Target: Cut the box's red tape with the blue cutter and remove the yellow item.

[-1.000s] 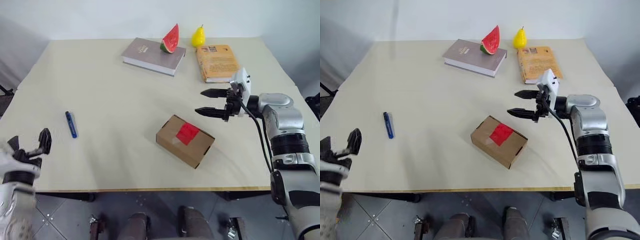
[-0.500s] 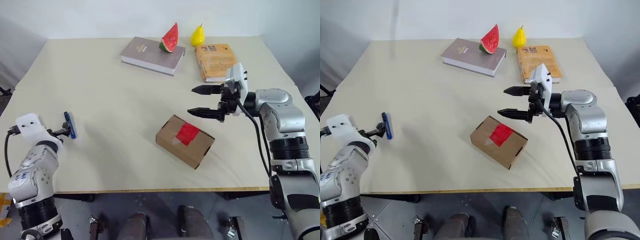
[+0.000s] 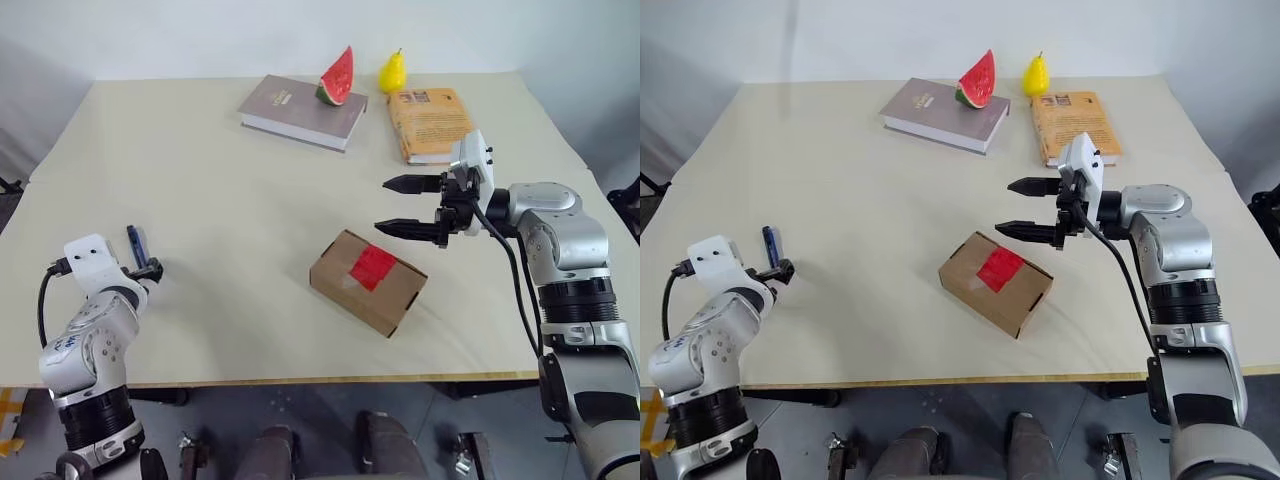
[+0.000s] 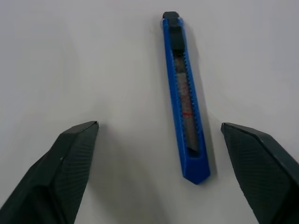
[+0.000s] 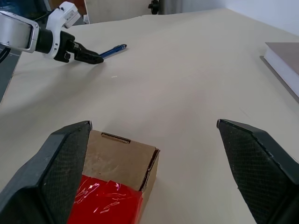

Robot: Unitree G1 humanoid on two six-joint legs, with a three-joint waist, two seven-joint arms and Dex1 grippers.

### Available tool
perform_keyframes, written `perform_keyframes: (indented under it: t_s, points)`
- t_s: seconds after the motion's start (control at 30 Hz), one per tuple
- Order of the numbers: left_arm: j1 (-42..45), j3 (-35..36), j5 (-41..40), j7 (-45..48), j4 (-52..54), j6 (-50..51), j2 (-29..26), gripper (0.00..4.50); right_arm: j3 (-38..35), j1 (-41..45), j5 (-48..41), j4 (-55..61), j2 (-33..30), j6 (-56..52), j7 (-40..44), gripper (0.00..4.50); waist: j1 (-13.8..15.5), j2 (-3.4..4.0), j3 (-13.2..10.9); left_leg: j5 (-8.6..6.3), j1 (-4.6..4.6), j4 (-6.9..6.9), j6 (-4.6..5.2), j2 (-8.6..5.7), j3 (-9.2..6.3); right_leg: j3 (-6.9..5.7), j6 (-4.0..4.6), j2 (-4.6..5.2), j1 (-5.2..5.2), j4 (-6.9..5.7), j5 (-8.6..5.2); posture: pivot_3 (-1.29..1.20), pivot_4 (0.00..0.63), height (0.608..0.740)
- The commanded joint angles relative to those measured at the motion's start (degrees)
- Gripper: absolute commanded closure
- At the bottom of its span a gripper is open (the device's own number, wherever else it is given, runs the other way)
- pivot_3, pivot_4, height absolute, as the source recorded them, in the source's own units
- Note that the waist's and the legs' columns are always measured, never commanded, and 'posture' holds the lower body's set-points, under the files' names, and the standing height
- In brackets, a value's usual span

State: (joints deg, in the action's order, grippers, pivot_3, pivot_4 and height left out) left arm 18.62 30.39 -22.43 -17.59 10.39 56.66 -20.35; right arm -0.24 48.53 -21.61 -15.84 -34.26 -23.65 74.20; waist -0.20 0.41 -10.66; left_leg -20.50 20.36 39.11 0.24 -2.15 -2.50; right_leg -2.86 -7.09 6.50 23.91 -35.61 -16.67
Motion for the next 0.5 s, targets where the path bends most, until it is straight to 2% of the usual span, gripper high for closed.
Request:
perform_keyframes:
  t_s: [0.03, 0.07, 0.27, 0.3, 0.5]
  points:
    - [-0.39, -0.14, 1.64, 1.01, -4.09, 1.07, -0.14, 1.06, -0.27, 0.15, -0.60, 1.50, -0.41, 0.86, 0.02, 0.00, 0.10, 0.01, 0.01, 0.01, -0.01, 0.00, -0.02, 0.00, 0.00, 0.00, 0.00, 0.00, 0.00, -0.01, 0.00, 0.00, 0.150, 0.740]
    - [-0.02, -0.46, 1.57, 2.14, -4.82, 1.04, -0.54, 1.36, -0.28, 0.13, -0.61, 1.54, -0.45, 0.84, 0.04, 0.00, 0.12, 0.02, 0.01, 0.03, -0.01, 0.01, -0.04, 0.00, 0.00, 0.00, 0.00, 0.01, -0.01, -0.01, 0.00, 0.00, 0.150, 0.740]
    - [1.93, -2.26, 3.28, 5.69, -9.64, 1.98, -3.95, 1.36, -0.30, 0.07, -0.41, 1.48, -0.73, 1.00, 0.11, 0.00, 0.24, 0.06, 0.04, 0.12, -0.09, 0.02, -0.09, -0.04, 0.00, 0.01, 0.00, 0.01, -0.02, -0.01, 0.00, 0.00, 0.150, 0.740]
    - [2.16, -2.23, 3.37, 6.03, -10.12, 2.59, -4.31, 1.76, -0.30, 0.08, -0.38, 1.45, -0.76, 1.00, 0.09, 0.00, 0.27, 0.07, 0.04, 0.16, -0.09, 0.02, -0.10, -0.06, -0.02, 0.01, 0.01, 0.02, -0.02, -0.02, 0.00, 0.00, 0.150, 0.740]
    - [2.80, -2.10, 4.22, 7.68, -12.57, 2.08, -5.79, 3.47, -0.38, -0.12, -0.23, 1.65, -1.07, 0.93, -0.02, 0.00, -0.03, 0.16, 0.09, 0.18, -0.14, 0.01, -0.13, -0.03, -0.02, 0.04, 0.02, 0.06, -0.03, -0.08, 0.00, 0.00, 0.150, 0.740]
